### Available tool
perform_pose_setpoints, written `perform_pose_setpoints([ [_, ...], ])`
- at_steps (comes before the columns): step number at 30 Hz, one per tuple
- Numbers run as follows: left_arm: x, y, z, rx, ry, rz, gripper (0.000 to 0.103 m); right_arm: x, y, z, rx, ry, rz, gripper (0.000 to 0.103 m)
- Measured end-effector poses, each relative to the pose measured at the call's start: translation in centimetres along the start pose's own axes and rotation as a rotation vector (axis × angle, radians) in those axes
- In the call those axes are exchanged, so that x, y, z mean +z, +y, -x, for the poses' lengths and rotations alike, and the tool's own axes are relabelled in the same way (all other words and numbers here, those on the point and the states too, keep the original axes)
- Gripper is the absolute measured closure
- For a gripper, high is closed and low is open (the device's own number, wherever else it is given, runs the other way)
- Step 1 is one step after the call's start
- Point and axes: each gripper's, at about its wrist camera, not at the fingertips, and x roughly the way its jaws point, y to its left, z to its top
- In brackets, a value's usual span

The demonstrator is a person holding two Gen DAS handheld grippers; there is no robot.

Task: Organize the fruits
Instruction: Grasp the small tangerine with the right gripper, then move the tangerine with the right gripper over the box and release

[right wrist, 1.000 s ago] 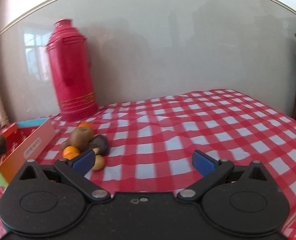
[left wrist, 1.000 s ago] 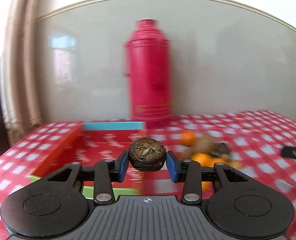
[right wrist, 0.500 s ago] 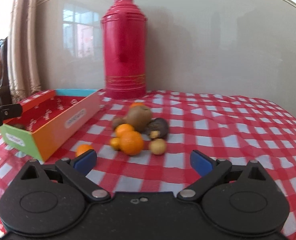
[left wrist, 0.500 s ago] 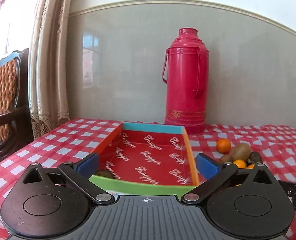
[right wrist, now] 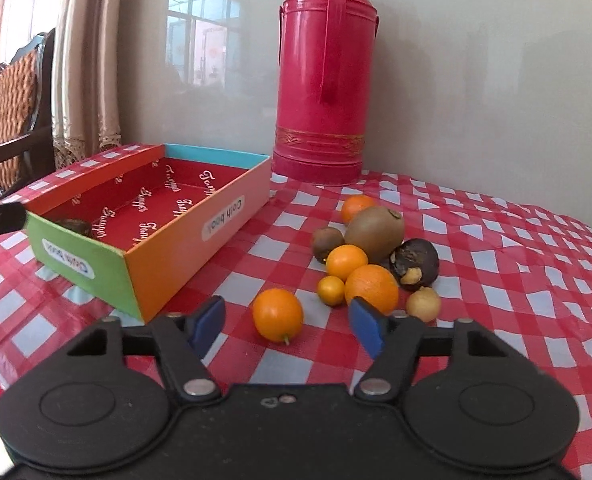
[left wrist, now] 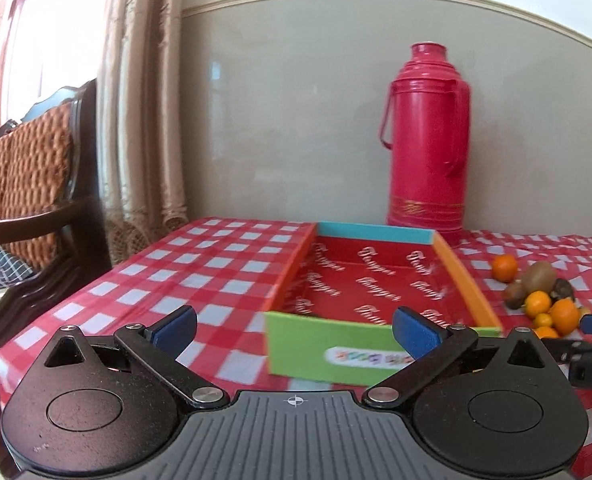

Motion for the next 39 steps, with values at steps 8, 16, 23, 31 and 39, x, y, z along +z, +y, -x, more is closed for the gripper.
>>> perform_pose_setpoints([
  [8, -0.8, 3.1, -0.4, 0.035, 0.028, 0.033, 0.0, 0.2, 1.2, -2.2, -0.029, 0.074, -0.02, 0.08],
  [16, -1.7, 5.5, 0.1, 0.077, 0.043, 0.029, 0.0, 1.7, 2.7, 0.5, 0.004, -0.134, -0.066, 0.08],
  [23, -2.5, 7.2, 0.1, 0.114, 0.066, 0.015, 0.0, 2.7, 5.8, 1.3, 0.108, -0.22, -0.065, 0.08],
  [31, -3.1, 7.8, 0.2, 0.119, 0.079, 0.007, 0.0, 2.5, 8.4, 1.2, 0.136, -0.281, -0.069, 0.019],
  [39, -2.4, 4.8, 0.6, 0.048, 0.04, -0.013, 0.0, 1.9, 5.7, 2.6, -0.051, -0.338, -0.033, 0.006],
])
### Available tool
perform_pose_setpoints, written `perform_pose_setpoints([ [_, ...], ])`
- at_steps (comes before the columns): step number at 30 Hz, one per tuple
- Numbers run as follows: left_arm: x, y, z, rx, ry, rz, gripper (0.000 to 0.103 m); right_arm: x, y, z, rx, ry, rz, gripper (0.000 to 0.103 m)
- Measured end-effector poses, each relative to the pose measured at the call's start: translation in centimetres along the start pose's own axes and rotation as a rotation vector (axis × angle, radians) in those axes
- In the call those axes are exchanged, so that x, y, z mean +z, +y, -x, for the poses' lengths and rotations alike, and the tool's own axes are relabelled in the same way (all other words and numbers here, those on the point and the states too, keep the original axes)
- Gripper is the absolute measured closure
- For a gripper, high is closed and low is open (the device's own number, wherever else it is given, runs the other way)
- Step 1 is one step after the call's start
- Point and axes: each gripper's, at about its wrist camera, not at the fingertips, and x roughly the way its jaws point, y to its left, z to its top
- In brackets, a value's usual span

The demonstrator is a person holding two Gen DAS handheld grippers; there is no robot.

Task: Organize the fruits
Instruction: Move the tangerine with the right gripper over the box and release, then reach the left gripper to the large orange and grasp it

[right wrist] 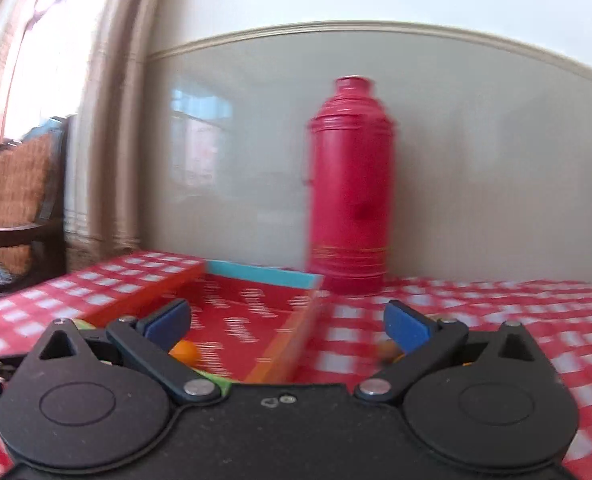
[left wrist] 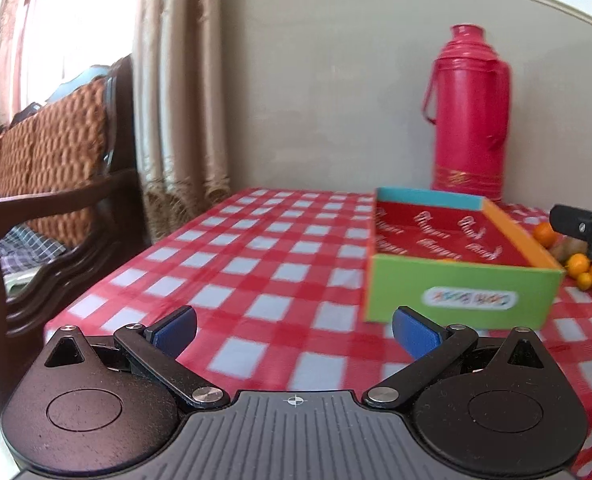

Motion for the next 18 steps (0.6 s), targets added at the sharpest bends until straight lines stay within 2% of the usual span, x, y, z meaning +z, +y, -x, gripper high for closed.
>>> perform_pose_setpoints([
  [6, 1.0, -3.5, 1.5, -0.068, -0.094, 0.046, 0.0, -0.2, -4.8, 0.7, -0.092, 0.032, -0.059, 0.006],
  [9, 1.3, -5.6, 2.2, -0.067, -0.141, 0.046, 0.0, -0.4, -7.1, 1.5, -0.125, 0.033, -0.076, 0.006],
  [15, 2.3, -10.3, 2.8, -0.164, -0.151, 0.014, 0.0, -0.9, -10.8, 2.2, -0.206, 0.057, -0.065, 0.006],
  [18, 2.6, -12.6, 2.8, -0.222, -0.148, 0.03, 0.0, -1.0, -12.6, 2.6, -0.232, 0.069, -0.069, 0.006],
])
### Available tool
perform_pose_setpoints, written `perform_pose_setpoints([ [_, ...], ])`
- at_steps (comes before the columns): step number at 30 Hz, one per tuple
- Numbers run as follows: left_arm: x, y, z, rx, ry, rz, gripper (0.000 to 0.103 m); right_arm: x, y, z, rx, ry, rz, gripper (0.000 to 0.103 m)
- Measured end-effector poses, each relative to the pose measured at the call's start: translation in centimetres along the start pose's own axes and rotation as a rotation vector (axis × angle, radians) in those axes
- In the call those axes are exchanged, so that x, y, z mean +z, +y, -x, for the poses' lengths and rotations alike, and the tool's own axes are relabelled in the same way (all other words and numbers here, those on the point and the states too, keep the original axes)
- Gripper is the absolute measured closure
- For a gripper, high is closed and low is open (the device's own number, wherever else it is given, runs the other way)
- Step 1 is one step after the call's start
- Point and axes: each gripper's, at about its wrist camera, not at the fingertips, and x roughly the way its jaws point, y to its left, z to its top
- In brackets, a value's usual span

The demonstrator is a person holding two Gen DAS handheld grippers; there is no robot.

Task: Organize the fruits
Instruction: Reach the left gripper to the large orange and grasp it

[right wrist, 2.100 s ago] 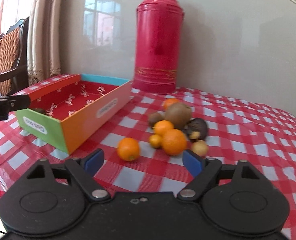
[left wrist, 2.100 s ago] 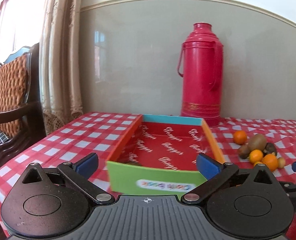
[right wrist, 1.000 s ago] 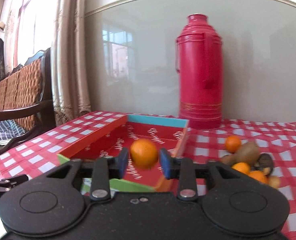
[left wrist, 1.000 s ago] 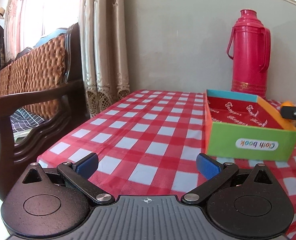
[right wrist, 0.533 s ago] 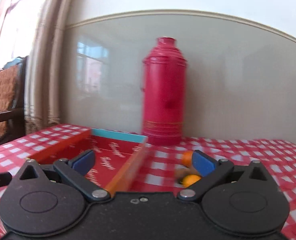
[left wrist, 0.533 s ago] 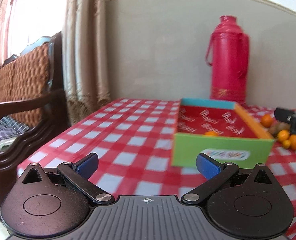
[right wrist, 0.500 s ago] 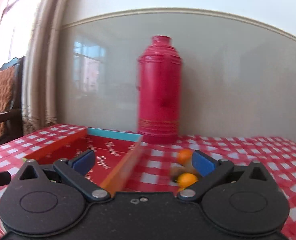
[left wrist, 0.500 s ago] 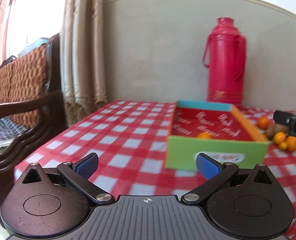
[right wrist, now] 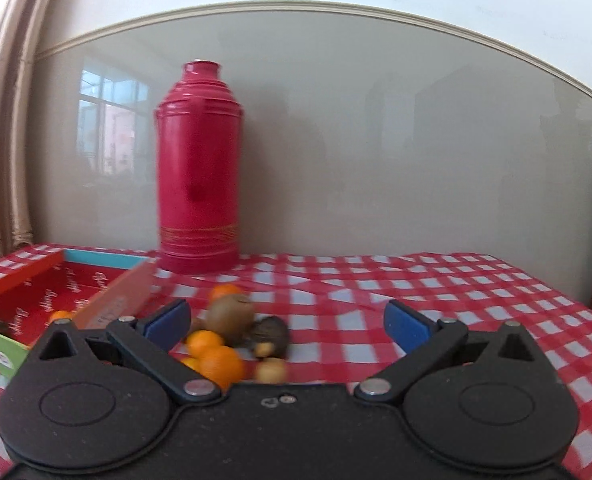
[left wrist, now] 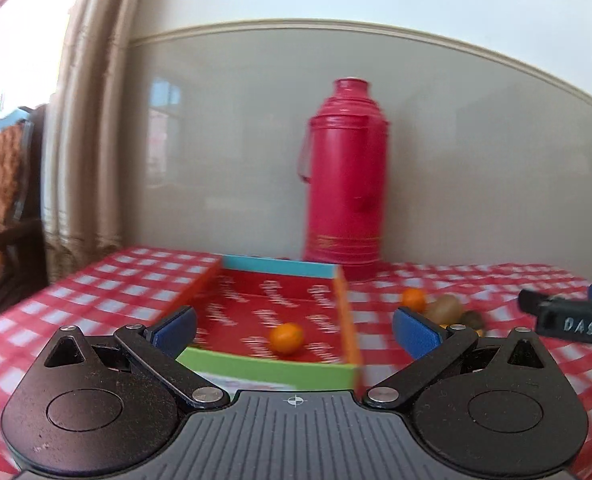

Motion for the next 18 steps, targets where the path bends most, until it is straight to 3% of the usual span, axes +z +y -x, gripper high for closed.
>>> perform_pose_setpoints([
  [4, -0.3, -3.0, -1.3, -0.073, 0.046, -0.015, 0.0, -0.3, -2.4, -0.3, -0.037, 0.027, -0.001, 0.006],
  [9, -1.1, -7.2, -3.1, -0.058, 0.099, -0.087, 0.0, -0.8, -5.1, -0.5, -0.059, 0.064, -0.007, 0.006],
  [18, -1.5, -11.5, -6.1, -0.112, 0.159, -0.116, 0.004, -1.5, -8.0, -1.1, -0.089, 0.121, 0.004, 0.006],
])
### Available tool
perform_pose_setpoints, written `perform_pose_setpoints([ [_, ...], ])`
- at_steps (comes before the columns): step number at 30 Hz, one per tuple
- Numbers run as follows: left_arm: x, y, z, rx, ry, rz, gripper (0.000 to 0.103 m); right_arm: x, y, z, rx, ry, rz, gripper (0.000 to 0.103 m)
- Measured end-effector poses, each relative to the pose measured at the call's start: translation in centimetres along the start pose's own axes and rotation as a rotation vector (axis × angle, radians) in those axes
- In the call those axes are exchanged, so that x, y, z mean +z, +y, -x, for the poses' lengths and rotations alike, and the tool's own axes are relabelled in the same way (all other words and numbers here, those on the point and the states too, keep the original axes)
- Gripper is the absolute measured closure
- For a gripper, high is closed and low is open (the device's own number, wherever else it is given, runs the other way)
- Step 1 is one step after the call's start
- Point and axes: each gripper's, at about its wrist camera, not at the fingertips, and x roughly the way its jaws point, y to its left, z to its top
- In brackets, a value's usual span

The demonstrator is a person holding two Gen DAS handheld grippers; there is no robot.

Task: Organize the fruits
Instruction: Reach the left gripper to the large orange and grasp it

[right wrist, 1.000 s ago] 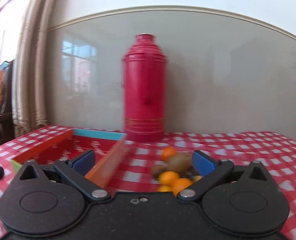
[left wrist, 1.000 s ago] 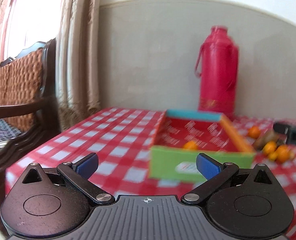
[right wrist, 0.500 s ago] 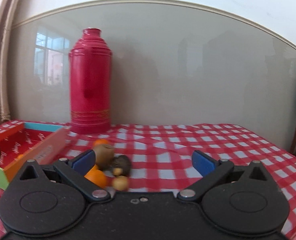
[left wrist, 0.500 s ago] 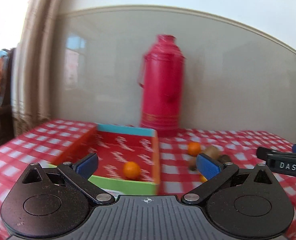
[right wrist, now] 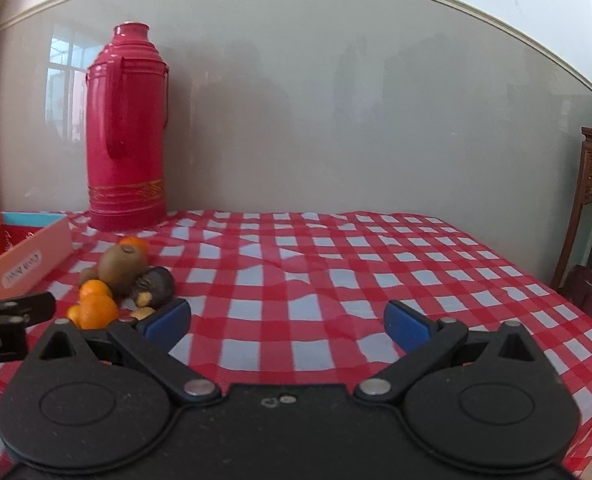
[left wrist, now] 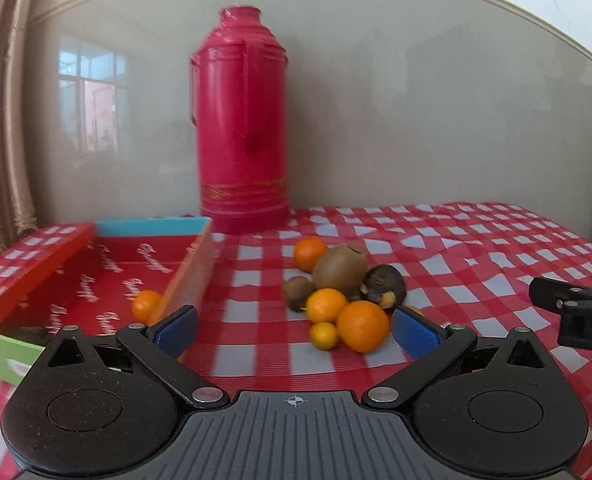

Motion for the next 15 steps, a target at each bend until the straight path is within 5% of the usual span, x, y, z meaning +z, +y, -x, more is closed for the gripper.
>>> perform_pose_setpoints([
  [3, 0.1, -1.2, -1.3, -0.028, 0.044, -0.009, 0.031, 0.0, -0.7, -0.4, -0.01, 0.008, -0.009, 0.006],
  [15, 0.4, -3.7, -5.2, -0.075, 0.115, -0.039, 0.054, -0.3, -1.7, -2.4, -0.023, 0.05, -0.003, 0.006],
])
